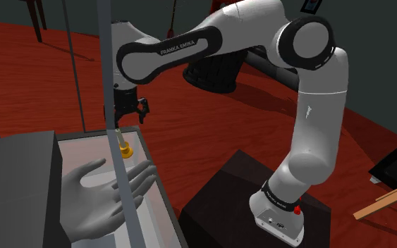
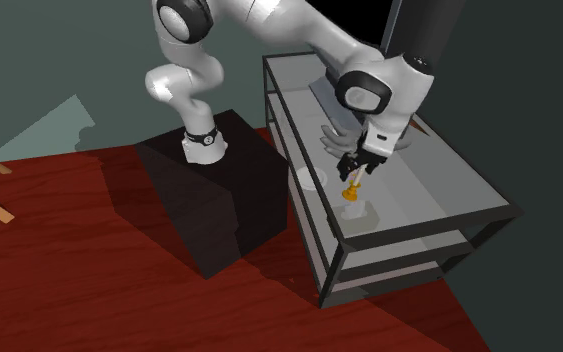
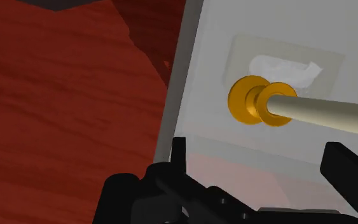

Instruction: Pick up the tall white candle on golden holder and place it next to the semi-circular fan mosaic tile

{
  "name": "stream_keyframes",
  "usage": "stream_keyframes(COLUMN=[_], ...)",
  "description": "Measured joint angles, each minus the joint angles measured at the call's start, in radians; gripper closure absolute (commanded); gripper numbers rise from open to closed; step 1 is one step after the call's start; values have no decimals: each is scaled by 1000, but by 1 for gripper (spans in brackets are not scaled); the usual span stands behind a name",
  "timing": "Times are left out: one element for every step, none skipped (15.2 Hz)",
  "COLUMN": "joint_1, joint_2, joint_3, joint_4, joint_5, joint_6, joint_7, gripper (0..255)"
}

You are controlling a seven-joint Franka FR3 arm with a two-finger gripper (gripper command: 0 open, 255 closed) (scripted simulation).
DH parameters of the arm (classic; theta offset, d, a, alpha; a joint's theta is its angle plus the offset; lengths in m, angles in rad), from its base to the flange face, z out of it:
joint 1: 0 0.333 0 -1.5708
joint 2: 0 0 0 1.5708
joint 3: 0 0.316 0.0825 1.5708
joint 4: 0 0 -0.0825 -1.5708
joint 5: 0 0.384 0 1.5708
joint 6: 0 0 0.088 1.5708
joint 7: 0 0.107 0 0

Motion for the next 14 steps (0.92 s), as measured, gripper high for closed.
stream_keyframes(joint_1=[-9, -6, -3, -1, 1, 2, 2, 4, 5, 7, 10, 12, 13, 14], joint_2=[-73, -137, -204, -243, -260, -266, -267, -262, -256, -246, -232, -227, -223, -221], joint_3=[5, 8, 10, 9, 7, 6, 3, 0, -2, -5, -9, -11, -12, -13], joint_4=[-76, -140, -206, -242, -265, -276, -285, -287, -293, -295, -296, -298, -298, -300], joint_5=[-6, -20, -35, -46, -57, -65, -73, -82, -89, -99, -111, -116, -120, -122], joint_6=[69, 132, 189, 226, 253, 272, 287, 297, 310, 321, 333, 339, 342, 347], joint_7=[38, 89, 144, 179, 202, 213, 220, 228, 232, 239, 247, 252, 256, 257], gripper=[0, 0, 0, 0, 0, 0, 0, 0, 0, 0, 0, 0, 0, 0])
